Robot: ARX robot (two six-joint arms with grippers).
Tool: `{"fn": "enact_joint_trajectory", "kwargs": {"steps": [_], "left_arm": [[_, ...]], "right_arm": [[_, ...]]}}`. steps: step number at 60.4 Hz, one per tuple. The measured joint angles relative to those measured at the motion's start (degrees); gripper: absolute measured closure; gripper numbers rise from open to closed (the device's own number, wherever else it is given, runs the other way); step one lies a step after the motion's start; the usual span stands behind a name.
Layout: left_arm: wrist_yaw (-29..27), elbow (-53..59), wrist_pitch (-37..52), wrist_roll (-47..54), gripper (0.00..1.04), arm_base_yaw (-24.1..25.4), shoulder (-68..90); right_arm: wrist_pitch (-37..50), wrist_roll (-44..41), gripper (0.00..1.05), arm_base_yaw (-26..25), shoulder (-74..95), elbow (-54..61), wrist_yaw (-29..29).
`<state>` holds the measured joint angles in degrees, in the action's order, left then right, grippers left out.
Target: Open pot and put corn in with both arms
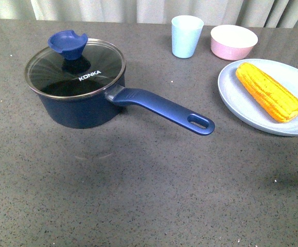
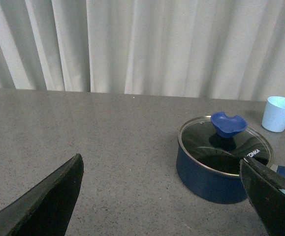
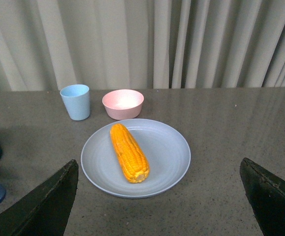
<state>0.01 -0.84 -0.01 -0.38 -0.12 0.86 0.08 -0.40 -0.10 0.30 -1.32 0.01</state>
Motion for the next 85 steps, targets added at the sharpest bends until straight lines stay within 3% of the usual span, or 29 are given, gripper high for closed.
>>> {"fn": "enact_joint_trajectory", "kwargs": {"steps": [39,45,49,71,85], "left_arm": [[0.00,0.00,0.00,0.00,0.09,0.00,0.00],[10.88,-5.42,-12.92,-5.44,0.09,2.14,8.11],[12.98,-7.52,-13.90,-7.45,0.09,1.64,15.06],[11.34,-17.31,17.46,-7.78,0.09,-3.04,52.74],[9.53,-25.03,28.50,-6.67,0.09,-8.13,73.24]], "right_arm": [[0.00,0.00,0.09,0.00,0.00,0.00,0.00],[0.00,-0.02,0.09,0.00,0.00,0.00,-0.04],[0.00,0.00,0.09,0.00,0.00,0.00,-0.04],[0.00,0.00,0.09,0.00,0.00,0.00,-0.04],[0.00,0.00,0.09,0.00,0.02,0.00,-0.04]]}}
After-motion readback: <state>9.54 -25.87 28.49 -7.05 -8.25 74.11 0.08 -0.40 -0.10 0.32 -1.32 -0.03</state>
